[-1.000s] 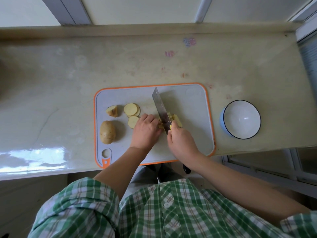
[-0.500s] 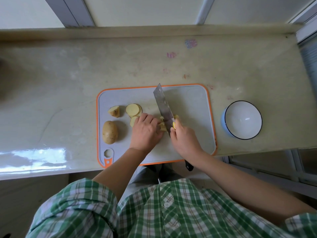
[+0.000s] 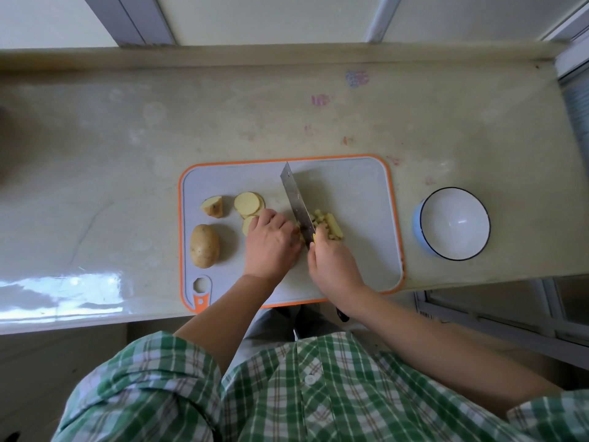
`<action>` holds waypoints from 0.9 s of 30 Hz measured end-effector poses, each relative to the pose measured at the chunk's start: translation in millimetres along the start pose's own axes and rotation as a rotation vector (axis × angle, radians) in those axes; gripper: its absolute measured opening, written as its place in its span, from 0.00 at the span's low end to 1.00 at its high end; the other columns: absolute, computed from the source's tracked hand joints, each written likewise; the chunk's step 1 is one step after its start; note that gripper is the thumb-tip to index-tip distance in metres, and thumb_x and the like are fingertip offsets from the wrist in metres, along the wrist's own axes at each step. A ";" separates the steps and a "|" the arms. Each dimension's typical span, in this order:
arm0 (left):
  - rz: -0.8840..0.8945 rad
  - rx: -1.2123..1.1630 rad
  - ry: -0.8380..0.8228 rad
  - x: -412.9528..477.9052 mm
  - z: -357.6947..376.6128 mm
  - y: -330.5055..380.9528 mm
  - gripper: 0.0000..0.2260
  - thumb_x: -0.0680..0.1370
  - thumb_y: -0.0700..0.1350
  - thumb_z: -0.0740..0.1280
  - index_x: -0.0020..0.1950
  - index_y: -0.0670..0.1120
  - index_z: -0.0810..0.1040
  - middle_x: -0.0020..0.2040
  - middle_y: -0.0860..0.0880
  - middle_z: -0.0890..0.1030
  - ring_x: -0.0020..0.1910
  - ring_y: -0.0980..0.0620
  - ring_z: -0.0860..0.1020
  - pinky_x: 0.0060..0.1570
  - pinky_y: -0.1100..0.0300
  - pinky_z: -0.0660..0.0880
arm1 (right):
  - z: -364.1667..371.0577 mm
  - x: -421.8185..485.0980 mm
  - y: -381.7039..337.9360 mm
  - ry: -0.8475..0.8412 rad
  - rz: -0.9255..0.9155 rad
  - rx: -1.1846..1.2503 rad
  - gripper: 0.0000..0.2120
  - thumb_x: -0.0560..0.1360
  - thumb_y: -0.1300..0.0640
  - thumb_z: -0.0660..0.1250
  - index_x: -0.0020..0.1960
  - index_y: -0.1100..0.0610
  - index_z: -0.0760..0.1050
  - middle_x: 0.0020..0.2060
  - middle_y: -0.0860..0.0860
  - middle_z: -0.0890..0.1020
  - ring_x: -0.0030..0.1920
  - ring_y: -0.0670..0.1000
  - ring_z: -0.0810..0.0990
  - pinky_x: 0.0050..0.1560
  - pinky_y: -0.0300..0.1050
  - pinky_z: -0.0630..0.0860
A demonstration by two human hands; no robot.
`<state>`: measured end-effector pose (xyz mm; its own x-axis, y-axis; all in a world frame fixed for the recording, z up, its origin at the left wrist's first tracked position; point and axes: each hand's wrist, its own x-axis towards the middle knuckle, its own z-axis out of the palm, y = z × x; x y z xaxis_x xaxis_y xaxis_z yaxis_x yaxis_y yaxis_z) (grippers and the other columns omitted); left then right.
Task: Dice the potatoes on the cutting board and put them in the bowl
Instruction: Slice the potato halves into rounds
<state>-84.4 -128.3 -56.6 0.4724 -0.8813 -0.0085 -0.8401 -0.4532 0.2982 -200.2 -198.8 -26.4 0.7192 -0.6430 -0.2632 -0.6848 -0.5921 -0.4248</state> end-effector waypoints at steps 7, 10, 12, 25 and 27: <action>0.023 -0.028 0.000 -1.4 -4.7 -2.6 0.09 0.69 0.50 0.73 0.38 0.44 0.80 0.36 0.48 0.78 0.43 0.42 0.76 0.40 0.52 0.72 | -16.0 14.6 5.6 0.093 -0.006 0.121 0.06 0.79 0.62 0.60 0.50 0.65 0.70 0.37 0.64 0.77 0.39 0.67 0.77 0.35 0.47 0.58; 0.026 -0.034 -0.019 -6.0 -7.7 -6.8 0.15 0.72 0.55 0.63 0.44 0.45 0.80 0.40 0.47 0.78 0.45 0.42 0.75 0.43 0.51 0.73 | -29.8 18.9 12.2 0.088 0.001 0.207 0.06 0.80 0.61 0.60 0.45 0.59 0.66 0.32 0.64 0.76 0.35 0.68 0.75 0.32 0.53 0.60; 0.017 -0.037 -0.017 -4.8 -11.5 -4.7 0.15 0.72 0.54 0.62 0.46 0.44 0.80 0.41 0.47 0.78 0.46 0.42 0.75 0.43 0.51 0.73 | -40.7 20.1 18.7 0.058 0.057 0.322 0.09 0.80 0.58 0.59 0.42 0.55 0.61 0.31 0.63 0.75 0.31 0.65 0.74 0.29 0.59 0.69; 0.379 0.173 -0.292 57.6 -8.0 49.4 0.12 0.66 0.39 0.70 0.48 0.48 0.83 0.49 0.49 0.81 0.52 0.43 0.75 0.46 0.54 0.71 | -90.9 8.6 61.9 0.132 0.376 0.785 0.08 0.80 0.61 0.57 0.43 0.58 0.62 0.28 0.60 0.71 0.20 0.51 0.68 0.18 0.39 0.67; 0.429 0.255 -0.308 64.2 -7.4 48.7 0.11 0.60 0.38 0.74 0.40 0.48 0.82 0.41 0.49 0.80 0.45 0.44 0.77 0.40 0.56 0.72 | -92.3 7.7 65.1 0.137 0.371 0.794 0.08 0.80 0.60 0.57 0.43 0.58 0.62 0.28 0.59 0.71 0.21 0.51 0.68 0.19 0.40 0.67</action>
<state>-93.0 -205.9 -35.5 0.0082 -0.9741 -0.2262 -0.9947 -0.0311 0.0977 -250.1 -287.2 23.9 0.4118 -0.8091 -0.4194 -0.5512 0.1453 -0.8216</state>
